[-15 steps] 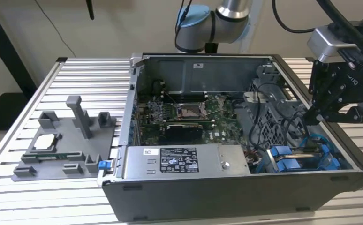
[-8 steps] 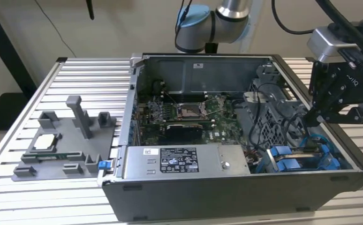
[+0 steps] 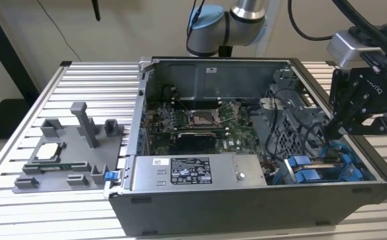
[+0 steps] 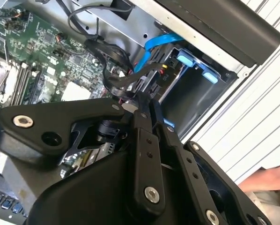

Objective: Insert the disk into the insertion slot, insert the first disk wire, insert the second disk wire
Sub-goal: 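Insert the second disk wire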

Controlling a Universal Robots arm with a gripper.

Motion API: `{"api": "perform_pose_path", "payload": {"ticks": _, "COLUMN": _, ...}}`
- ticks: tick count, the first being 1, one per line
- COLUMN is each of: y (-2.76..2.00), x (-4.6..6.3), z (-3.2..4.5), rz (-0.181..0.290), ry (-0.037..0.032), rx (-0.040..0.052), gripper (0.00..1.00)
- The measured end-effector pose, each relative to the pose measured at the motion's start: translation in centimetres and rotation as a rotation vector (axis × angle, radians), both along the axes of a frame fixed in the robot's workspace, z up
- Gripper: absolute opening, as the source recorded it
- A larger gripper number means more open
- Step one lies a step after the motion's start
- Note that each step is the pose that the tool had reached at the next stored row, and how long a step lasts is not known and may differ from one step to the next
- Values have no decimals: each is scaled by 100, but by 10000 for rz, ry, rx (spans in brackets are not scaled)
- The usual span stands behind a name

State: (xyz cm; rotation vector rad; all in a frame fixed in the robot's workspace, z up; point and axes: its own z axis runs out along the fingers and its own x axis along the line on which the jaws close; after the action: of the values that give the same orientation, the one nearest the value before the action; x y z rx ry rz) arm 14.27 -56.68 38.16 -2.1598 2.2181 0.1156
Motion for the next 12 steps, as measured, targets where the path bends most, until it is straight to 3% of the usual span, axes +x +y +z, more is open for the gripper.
{"api": "perform_pose_path", "payload": {"ticks": 3, "y": 0, "x": 0, "z": -11, "rz": 0, "ry": 17, "rx": -129, "gripper": 0}}
{"api": "perform_pose_path", "payload": {"ticks": 7, "y": 0, "x": 0, "z": -30, "rz": 0, "ry": 24, "rx": -202, "gripper": 0}}
{"api": "perform_pose_path", "payload": {"ticks": 12, "y": 0, "x": 0, "z": -82, "rz": 1, "ry": 24, "rx": -396, "gripper": 0}}
